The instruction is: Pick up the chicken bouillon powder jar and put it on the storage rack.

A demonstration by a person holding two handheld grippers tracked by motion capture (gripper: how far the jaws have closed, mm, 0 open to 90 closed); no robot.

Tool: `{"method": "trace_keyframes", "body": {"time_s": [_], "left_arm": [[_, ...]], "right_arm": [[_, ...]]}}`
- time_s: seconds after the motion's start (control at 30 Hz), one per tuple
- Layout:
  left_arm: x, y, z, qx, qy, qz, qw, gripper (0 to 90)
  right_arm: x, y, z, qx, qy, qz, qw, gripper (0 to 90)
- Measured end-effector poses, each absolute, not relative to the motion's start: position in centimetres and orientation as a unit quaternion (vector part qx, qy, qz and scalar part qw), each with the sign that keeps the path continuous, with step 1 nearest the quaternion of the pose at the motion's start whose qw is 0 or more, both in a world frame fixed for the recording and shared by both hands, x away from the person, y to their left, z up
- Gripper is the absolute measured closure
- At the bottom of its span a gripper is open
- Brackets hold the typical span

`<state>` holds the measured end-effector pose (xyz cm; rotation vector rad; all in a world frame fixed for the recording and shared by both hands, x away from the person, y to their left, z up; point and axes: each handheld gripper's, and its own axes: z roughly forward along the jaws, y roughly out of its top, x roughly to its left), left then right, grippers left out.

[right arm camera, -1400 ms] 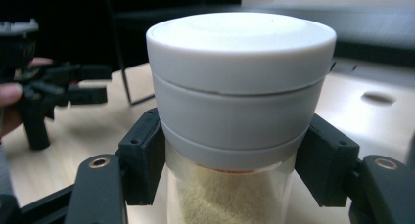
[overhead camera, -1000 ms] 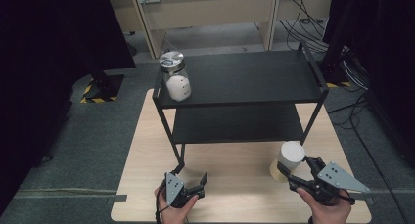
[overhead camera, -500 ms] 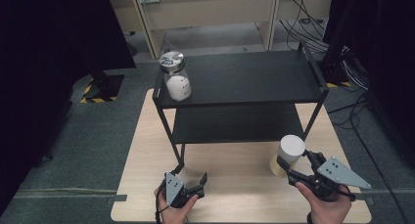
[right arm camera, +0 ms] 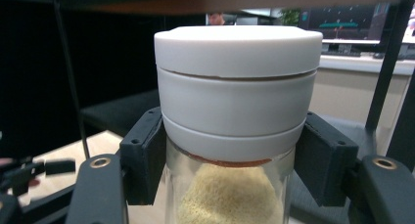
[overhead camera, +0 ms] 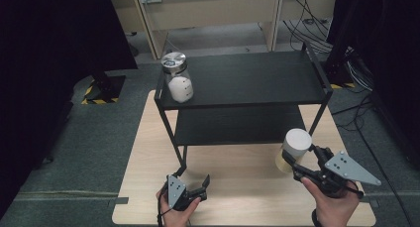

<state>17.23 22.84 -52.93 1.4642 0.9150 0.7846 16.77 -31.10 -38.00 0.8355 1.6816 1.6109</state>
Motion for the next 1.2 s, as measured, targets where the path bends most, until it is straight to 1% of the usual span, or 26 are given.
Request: {"method": "trace_keyframes", "body": {"time_s": [0.43,1.2], "left_arm": [[17.2,22.8,-52.9,0.627,0.392,0.336,0.583,8.4],[17.2,22.8,-52.9,0.627,0.394,0.335,0.583,8.4]], "right_arm": [[17.0,-30.2,-33.6,0.306,0.629,0.62,0.355,35.4],[17.6,-29.7,-28.1,0.29,0.624,0.626,0.367,35.5]]}}
